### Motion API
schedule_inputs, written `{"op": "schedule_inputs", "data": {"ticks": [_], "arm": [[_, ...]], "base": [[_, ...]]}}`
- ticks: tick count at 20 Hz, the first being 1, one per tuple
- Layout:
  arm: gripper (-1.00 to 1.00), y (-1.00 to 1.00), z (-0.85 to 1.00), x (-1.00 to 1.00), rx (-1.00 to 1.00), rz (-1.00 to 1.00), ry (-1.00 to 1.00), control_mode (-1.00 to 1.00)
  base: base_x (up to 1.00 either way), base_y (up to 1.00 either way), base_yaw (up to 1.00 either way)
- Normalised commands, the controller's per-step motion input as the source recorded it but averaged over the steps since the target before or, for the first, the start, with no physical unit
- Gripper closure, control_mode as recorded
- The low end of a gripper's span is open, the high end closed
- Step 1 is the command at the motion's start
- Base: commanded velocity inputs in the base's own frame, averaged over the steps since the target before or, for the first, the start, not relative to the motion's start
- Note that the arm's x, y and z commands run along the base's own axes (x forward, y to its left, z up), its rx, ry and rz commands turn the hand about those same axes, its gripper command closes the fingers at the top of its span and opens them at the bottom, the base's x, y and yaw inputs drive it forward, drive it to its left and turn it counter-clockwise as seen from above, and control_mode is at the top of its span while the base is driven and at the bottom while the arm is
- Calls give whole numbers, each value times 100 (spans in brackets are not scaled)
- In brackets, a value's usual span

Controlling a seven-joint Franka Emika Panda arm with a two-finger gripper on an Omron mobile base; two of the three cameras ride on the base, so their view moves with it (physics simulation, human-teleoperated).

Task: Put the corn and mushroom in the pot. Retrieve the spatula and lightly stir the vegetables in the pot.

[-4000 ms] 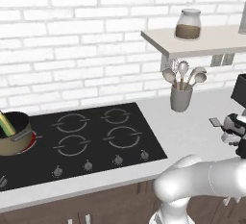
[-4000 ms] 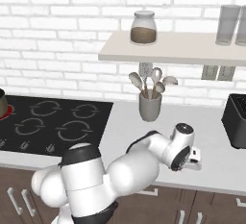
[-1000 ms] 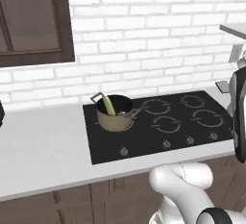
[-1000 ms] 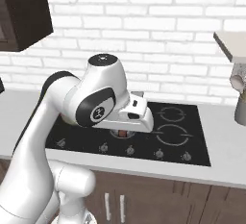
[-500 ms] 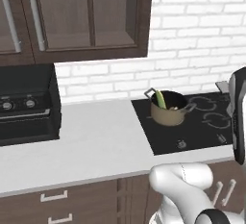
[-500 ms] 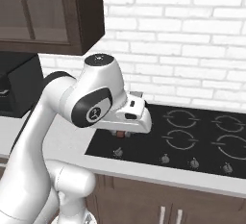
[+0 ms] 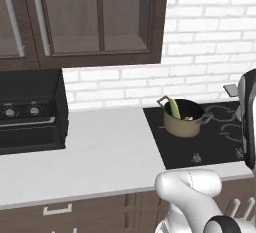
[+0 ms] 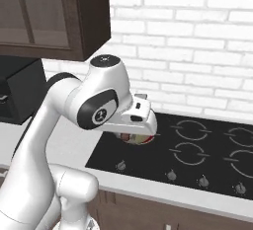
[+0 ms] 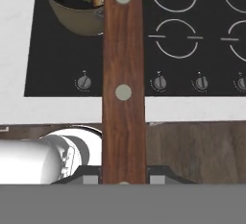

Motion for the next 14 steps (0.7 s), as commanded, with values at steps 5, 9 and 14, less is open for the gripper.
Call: {"op": "schedule_inputs", "data": {"ticks": [5,9,14], "arm": [[100,-14,61,8,25,1,0,-100],[100,-20,75,6,59,0,19,-100],[100,-3,52,34,71,-8,45,-100]], "base": [[15,0,1],[0,0,0],[0,0,0]]}}
